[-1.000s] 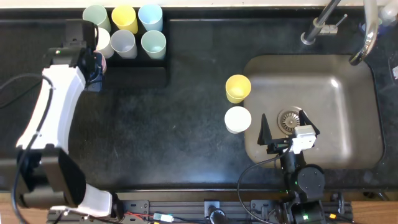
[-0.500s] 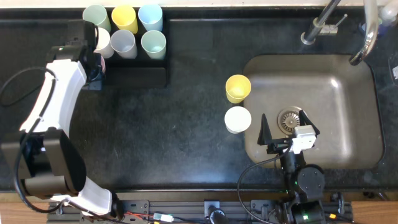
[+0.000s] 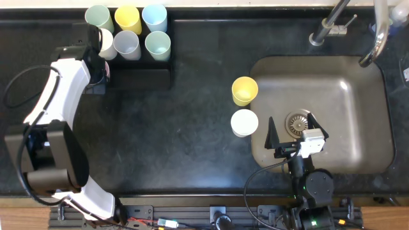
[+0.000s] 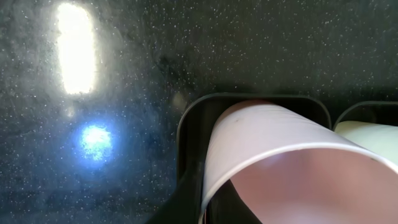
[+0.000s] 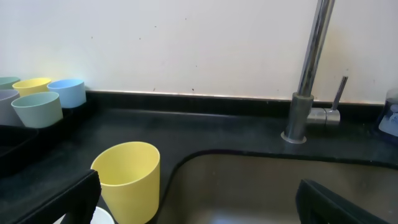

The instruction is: Store Cups

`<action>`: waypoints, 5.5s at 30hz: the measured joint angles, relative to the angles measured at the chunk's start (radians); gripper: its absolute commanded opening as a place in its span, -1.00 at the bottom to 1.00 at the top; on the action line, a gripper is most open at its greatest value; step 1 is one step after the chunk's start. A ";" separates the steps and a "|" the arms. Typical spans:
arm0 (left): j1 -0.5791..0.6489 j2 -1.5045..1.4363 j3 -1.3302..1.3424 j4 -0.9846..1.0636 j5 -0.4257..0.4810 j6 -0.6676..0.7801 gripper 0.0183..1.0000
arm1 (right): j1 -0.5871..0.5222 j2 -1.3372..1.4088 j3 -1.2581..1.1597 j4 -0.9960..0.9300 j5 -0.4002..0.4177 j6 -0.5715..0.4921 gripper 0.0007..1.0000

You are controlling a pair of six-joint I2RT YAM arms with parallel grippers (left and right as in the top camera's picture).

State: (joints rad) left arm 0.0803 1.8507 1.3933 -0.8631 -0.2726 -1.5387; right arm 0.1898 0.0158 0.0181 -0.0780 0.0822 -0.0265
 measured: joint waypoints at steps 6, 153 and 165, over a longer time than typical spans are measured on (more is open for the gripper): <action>0.000 0.000 0.000 0.008 0.008 -0.003 -0.20 | 0.000 0.000 0.000 0.000 0.000 0.000 0.99; -0.215 0.151 0.314 -0.354 0.081 -0.344 -0.55 | 0.000 0.000 0.000 -0.001 0.000 0.000 1.00; -0.215 0.125 0.312 -0.355 0.000 -0.338 -0.01 | 0.000 0.000 0.000 0.000 0.000 0.000 1.00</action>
State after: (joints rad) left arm -0.1345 1.9755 1.7054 -1.2182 -0.2726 -1.8763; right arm 0.1898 0.0158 0.0181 -0.0780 0.0822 -0.0265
